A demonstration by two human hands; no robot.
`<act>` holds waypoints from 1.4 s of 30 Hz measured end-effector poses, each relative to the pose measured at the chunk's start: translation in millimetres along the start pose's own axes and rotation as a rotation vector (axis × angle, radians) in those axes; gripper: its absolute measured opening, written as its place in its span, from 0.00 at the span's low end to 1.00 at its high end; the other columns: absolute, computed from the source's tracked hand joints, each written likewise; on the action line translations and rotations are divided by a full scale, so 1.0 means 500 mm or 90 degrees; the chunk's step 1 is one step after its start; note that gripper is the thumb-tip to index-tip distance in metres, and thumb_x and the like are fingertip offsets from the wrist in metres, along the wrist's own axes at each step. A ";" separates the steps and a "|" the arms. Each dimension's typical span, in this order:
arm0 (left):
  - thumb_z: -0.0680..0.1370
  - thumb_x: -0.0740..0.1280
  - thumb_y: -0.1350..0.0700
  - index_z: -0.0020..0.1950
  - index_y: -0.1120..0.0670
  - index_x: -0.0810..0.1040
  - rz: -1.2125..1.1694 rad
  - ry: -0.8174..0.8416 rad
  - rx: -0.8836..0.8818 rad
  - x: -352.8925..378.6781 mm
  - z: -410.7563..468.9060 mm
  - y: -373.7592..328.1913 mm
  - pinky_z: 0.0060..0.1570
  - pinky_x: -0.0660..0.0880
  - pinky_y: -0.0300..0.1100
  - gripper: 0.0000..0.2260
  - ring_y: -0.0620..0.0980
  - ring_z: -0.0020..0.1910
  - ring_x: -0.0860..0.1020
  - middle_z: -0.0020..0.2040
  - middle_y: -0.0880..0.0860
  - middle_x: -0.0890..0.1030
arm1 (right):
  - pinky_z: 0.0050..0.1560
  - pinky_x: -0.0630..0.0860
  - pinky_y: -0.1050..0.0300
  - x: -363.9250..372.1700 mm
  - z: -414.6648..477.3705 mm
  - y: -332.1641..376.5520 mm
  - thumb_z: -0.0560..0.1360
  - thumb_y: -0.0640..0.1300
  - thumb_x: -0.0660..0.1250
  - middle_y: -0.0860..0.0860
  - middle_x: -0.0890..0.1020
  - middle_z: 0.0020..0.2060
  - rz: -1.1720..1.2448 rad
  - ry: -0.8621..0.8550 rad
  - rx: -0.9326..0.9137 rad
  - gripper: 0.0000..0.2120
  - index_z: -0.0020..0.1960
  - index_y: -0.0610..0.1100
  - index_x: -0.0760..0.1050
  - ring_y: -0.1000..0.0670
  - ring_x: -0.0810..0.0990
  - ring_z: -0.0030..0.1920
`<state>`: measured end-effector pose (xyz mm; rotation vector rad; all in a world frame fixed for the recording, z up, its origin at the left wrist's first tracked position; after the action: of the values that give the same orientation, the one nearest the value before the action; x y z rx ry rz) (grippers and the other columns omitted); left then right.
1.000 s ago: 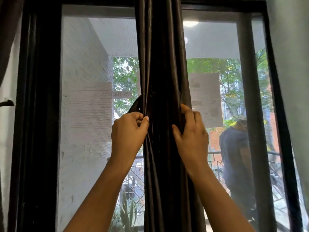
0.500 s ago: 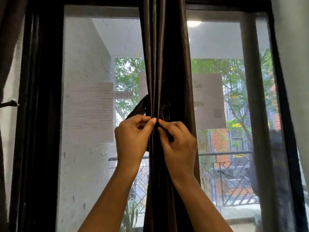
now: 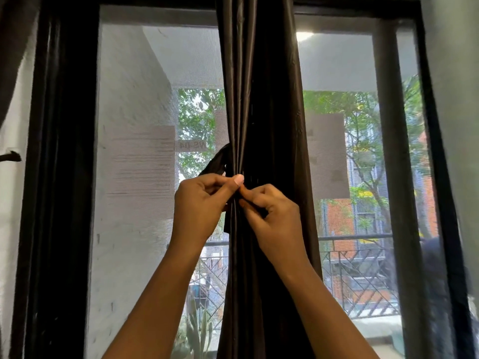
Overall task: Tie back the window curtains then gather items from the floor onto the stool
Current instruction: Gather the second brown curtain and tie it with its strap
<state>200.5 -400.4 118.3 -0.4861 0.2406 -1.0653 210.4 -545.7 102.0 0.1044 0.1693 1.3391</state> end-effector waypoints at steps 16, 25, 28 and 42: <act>0.73 0.73 0.53 0.47 0.53 0.83 0.191 -0.100 0.073 0.018 -0.014 -0.025 0.44 0.79 0.39 0.05 0.39 0.38 0.81 0.35 0.41 0.80 | 0.42 0.72 0.72 -0.154 -0.004 -0.042 0.73 0.38 0.69 0.51 0.82 0.43 -0.187 -0.201 0.055 0.11 0.55 0.44 0.79 0.54 0.79 0.40; 0.74 0.72 0.54 0.45 0.51 0.83 0.104 -0.091 0.072 0.055 -0.036 -0.024 0.40 0.78 0.32 0.03 0.37 0.38 0.81 0.38 0.43 0.83 | 0.33 0.77 0.57 -0.057 -0.023 0.008 0.75 0.38 0.66 0.49 0.79 0.43 -0.250 -0.100 -0.052 0.14 0.60 0.42 0.78 0.52 0.78 0.35; 0.74 0.73 0.54 0.44 0.49 0.83 0.072 -0.094 0.049 0.057 -0.036 -0.014 0.42 0.81 0.40 0.01 0.39 0.38 0.82 0.39 0.43 0.83 | 0.31 0.77 0.54 -0.061 -0.022 0.002 0.75 0.41 0.64 0.50 0.82 0.40 -0.214 -0.110 -0.048 0.12 0.56 0.43 0.80 0.52 0.79 0.33; 0.69 0.76 0.48 0.43 0.48 0.81 0.044 -0.049 -0.059 0.064 -0.009 0.024 0.47 0.81 0.56 0.07 0.52 0.42 0.84 0.39 0.54 0.84 | 0.31 0.73 0.53 -0.025 -0.012 -0.050 0.75 0.51 0.56 0.52 0.74 0.38 -0.176 0.052 -0.075 0.19 0.60 0.46 0.78 0.52 0.73 0.37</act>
<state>222.9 -424.9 109.6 -0.5968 0.2371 -0.9690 230.5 -563.4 92.4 -0.0709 0.1664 1.0758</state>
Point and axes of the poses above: each hand's wrist, its own z-axis towards the middle knuckle, its own x-axis out of the palm, y = z × x, the point moved 10 cm from there along z, towards the middle knuckle
